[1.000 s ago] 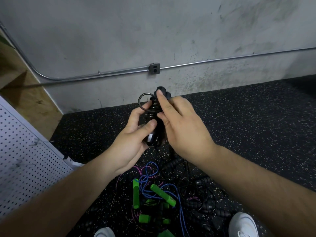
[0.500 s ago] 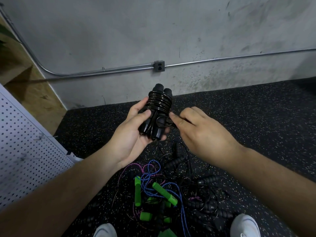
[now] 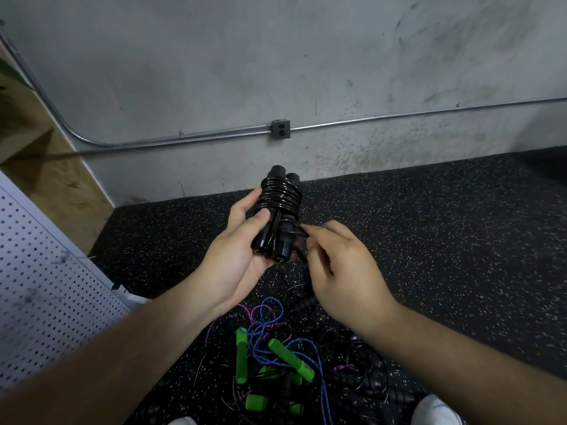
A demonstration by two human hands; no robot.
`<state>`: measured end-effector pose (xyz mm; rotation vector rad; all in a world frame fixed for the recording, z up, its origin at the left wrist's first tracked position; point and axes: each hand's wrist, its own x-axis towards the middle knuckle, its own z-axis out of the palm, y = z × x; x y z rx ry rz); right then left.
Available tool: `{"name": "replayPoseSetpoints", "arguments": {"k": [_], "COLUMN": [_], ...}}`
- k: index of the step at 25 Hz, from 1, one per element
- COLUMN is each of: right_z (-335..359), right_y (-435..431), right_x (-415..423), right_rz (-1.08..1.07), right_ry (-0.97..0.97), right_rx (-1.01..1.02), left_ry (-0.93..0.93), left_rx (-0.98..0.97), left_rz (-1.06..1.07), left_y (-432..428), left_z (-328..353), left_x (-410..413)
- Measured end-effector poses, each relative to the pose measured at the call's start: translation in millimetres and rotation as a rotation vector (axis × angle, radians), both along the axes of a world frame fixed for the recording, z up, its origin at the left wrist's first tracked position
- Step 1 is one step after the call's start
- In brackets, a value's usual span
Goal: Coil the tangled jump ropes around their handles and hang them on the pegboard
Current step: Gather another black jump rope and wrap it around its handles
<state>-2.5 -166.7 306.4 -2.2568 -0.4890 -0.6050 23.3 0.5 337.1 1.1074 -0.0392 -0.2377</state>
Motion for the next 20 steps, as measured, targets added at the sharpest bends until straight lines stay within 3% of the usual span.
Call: {"name": "replayPoseSetpoints", "arguments": {"k": [7, 20], "right_z": [-7, 1], "right_y": [6, 7], "right_x": [-1, 3], "right_rz": [0.015, 0.050], "right_ry": [-0.117, -0.323], "right_rx": [-0.221, -0.378], "left_ry": [-0.013, -0.020], "left_rx": [0.001, -0.070], "left_rz": [-0.024, -0.060], "left_y": [7, 15], "left_z": [0, 6], "left_x": [1, -1]}}
